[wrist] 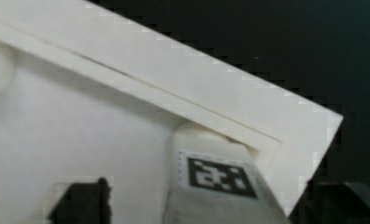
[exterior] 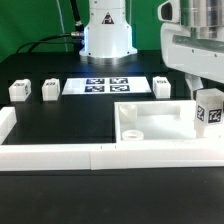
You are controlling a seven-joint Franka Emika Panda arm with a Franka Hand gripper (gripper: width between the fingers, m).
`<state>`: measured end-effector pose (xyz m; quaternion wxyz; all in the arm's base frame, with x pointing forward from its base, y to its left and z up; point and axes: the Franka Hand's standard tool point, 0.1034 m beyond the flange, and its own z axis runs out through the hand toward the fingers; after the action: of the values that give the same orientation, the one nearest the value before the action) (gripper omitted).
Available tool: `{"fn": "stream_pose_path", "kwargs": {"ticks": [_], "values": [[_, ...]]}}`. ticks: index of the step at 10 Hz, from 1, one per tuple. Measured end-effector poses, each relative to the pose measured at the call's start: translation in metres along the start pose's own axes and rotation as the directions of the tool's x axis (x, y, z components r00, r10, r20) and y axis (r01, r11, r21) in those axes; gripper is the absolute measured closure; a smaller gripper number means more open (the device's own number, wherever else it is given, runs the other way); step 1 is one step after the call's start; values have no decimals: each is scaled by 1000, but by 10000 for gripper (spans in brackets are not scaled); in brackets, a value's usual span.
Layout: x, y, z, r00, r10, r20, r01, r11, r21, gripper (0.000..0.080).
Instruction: Assemble square table
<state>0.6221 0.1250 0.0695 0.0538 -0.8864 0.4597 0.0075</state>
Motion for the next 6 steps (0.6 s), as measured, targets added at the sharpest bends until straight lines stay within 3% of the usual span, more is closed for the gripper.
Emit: {"fn": "stream_pose_path", "kwargs": {"ticks": [1,4,6], "values": [[0,-1,-1,987,-160,1,160,987,2,178],[2,0,0,941,-337,0,337,941,-1,152],[15,3,-1,714,-700,-23,699,714,-26,151]]}}
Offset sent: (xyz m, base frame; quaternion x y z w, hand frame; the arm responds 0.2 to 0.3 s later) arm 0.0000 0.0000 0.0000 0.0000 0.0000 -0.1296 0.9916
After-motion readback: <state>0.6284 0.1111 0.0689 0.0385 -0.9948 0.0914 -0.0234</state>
